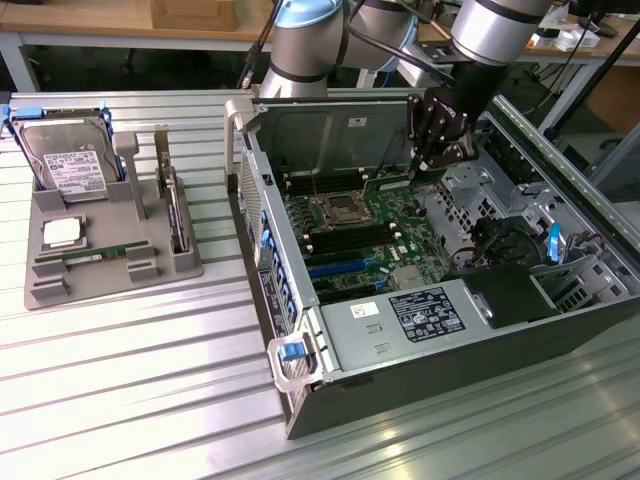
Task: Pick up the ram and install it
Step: 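Insert the ram into the slot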
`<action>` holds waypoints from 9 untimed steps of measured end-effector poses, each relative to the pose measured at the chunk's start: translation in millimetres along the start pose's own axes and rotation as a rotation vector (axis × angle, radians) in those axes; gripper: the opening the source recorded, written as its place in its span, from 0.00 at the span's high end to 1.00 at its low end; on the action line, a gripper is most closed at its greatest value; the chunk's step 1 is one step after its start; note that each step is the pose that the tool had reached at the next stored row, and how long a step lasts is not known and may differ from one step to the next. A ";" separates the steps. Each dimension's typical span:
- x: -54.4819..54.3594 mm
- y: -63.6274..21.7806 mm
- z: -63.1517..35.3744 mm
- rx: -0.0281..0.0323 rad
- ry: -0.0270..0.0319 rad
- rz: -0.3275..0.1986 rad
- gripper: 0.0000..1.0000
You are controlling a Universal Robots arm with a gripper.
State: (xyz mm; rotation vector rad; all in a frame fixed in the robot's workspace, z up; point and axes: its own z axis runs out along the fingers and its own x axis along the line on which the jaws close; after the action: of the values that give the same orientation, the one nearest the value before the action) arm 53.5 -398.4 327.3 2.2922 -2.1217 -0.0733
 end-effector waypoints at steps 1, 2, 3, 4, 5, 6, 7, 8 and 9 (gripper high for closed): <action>0.0 0.0 1.0 0.0000 0.0000 0.000 0.88; 0.0 -0.1 1.7 0.0000 -0.0001 0.000 0.88; 0.0 -0.1 2.4 0.0000 -0.0001 0.000 0.88; 0.1 -0.2 3.6 0.0000 0.0000 0.000 0.88; 0.1 -0.2 4.2 0.0000 -0.0001 0.000 0.88; 0.1 -0.2 5.0 0.0000 -0.0002 0.000 0.88; 0.1 -0.2 5.8 0.0000 -0.0001 0.000 0.88; 0.1 -0.3 6.3 0.0001 -0.0001 0.000 0.88; 0.1 -0.3 7.3 0.0001 -0.0001 0.000 0.88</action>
State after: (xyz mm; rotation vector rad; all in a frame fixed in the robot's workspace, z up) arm 53.5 -398.3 320.0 2.2922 -2.1218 -0.0733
